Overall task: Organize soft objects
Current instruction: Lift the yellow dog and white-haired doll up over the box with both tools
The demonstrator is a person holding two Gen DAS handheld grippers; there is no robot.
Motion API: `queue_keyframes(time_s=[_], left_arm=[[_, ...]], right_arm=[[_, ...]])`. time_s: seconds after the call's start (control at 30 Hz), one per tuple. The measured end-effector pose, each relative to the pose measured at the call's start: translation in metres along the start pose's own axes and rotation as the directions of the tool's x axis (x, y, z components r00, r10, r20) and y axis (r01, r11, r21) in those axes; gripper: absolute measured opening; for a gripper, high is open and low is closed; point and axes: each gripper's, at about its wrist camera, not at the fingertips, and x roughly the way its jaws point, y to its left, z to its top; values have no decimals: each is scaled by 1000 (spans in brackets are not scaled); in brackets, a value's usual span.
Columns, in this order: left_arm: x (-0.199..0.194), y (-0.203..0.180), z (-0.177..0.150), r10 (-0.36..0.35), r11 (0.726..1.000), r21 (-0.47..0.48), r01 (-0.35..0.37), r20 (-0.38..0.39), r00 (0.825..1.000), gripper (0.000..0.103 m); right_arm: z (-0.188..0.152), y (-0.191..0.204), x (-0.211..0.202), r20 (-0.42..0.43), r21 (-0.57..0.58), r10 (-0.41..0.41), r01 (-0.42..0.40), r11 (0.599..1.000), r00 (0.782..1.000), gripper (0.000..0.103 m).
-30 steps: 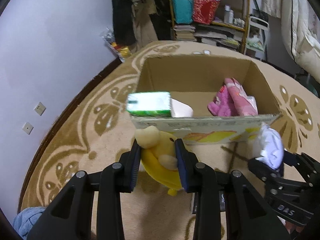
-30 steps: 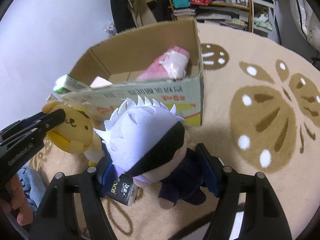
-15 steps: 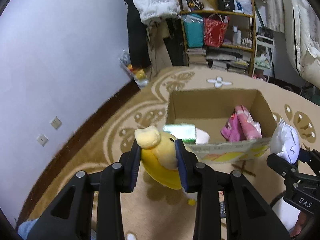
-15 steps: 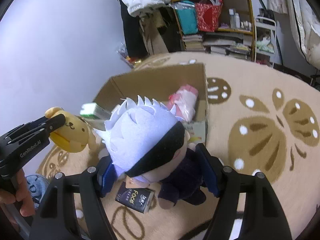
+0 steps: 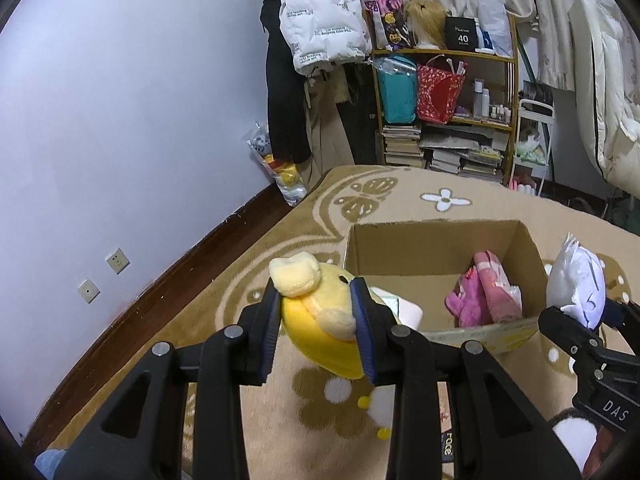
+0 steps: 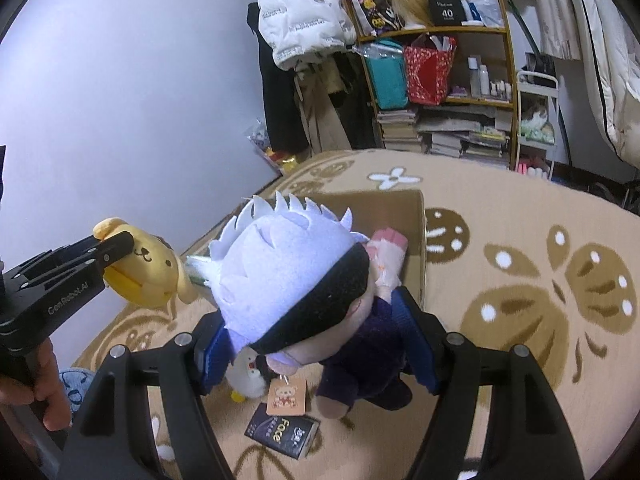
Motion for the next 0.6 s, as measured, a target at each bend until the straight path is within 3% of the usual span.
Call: queue_keyframes(time_s=[0.6], left_arm=[[22, -15, 25, -53, 999, 4, 53, 77, 996, 32]], right_arm=[[20, -7, 18, 82, -32, -9, 11, 999, 997, 77]])
